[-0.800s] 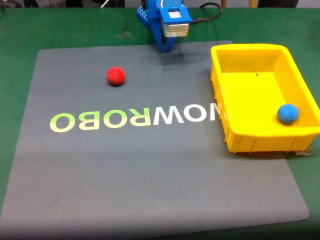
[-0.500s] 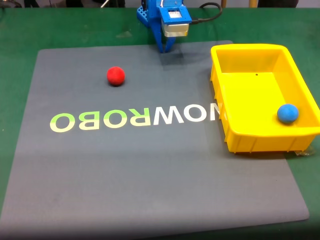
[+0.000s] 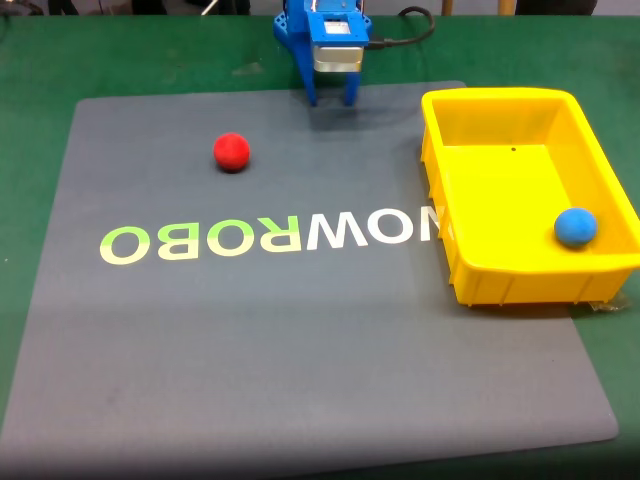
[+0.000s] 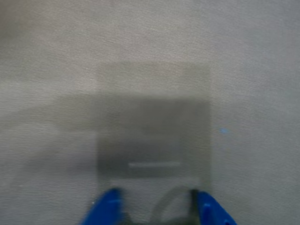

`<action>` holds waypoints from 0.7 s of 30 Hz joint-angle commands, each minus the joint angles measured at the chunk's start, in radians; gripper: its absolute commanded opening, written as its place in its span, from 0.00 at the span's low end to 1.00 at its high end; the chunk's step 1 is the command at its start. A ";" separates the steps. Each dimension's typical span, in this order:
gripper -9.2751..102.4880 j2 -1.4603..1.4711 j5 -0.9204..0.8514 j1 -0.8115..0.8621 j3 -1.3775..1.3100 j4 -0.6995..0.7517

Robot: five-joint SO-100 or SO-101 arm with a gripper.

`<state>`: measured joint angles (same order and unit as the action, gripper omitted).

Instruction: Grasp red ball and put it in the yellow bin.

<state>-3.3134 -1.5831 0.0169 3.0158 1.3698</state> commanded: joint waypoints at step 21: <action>0.37 0.744 -0.178 0.442 -0.492 -0.500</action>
<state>-2.6691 -1.7503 0.4203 2.6154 0.9465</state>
